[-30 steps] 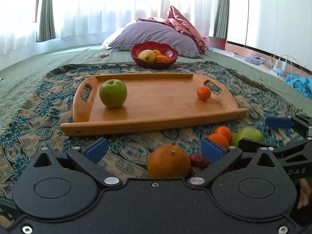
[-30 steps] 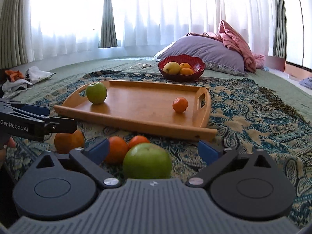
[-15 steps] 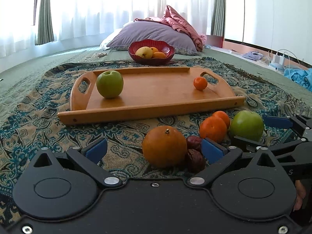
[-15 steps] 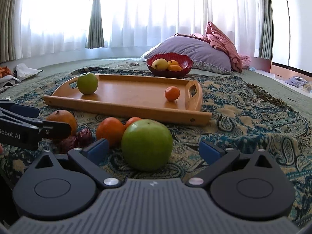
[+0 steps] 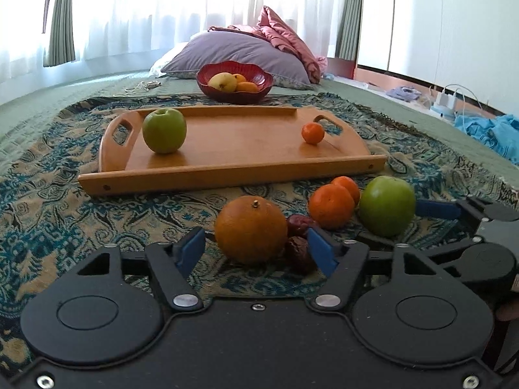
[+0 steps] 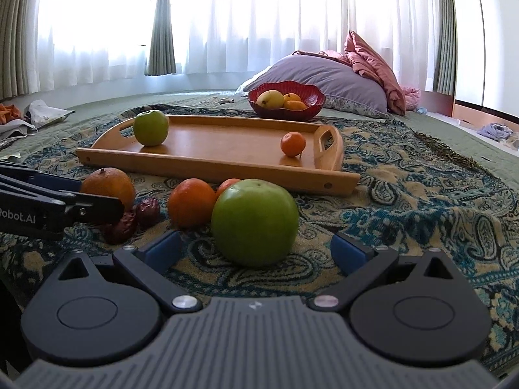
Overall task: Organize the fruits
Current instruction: 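Grasp the brown-orange citrus with the left gripper while the right gripper grasps the second green apple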
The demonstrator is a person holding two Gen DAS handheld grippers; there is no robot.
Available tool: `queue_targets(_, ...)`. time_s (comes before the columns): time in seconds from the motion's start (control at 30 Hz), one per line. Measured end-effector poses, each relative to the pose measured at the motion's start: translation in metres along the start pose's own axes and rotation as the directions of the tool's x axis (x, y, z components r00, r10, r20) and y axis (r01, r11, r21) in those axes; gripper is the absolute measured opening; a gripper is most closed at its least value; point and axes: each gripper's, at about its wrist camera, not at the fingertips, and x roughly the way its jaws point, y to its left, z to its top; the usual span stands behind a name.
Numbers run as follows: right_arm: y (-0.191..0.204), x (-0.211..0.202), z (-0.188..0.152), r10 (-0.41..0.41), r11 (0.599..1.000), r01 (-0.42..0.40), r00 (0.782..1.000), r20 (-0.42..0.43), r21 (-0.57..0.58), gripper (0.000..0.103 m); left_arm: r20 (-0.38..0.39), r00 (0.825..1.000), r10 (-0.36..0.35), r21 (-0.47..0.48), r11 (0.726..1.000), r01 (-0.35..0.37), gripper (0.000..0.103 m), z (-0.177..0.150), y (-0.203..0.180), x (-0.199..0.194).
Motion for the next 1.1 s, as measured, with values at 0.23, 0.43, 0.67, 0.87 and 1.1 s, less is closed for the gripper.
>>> queue_targets(0.23, 0.006, 0.002, -0.001, 0.026, 1.0, -0.026, 1.0, -0.006, -0.002, 0.103, 0.009, 1.0, 0.015, -0.035, 0.999, -0.015, 0.052, 0.002, 0.002, 0.002)
queue_targets(0.43, 0.008, 0.003, -0.002, 0.031, 1.0, -0.031, 1.0, -0.005, 0.006, 0.101, 0.002, 1.0, 0.016, -0.071, 0.997, -0.016, 0.052, -0.001, 0.007, 0.003)
queue_targets(0.67, 0.011, 0.003, -0.002, 0.019, 1.0, -0.019, 1.0, 0.01, 0.015, 0.09, -0.011, 1.0, 0.008, -0.139, 0.99, -0.009, 0.05, 0.0, 0.01, 0.011)
queue_targets(0.87, 0.012, 0.003, -0.002, 0.009, 1.0, -0.009, 1.0, 0.02, 0.021, 0.083, -0.01, 1.0, 0.004, -0.155, 0.988, -0.006, 0.049, 0.0, 0.012, 0.012)
queue_targets(1.1, 0.008, 0.002, -0.002, -0.002, 0.999, 0.001, 1.0, 0.027, 0.038, 0.074, -0.009, 1.0, 0.001, -0.158, 0.987, -0.003, 0.048, 0.0, 0.012, 0.012)
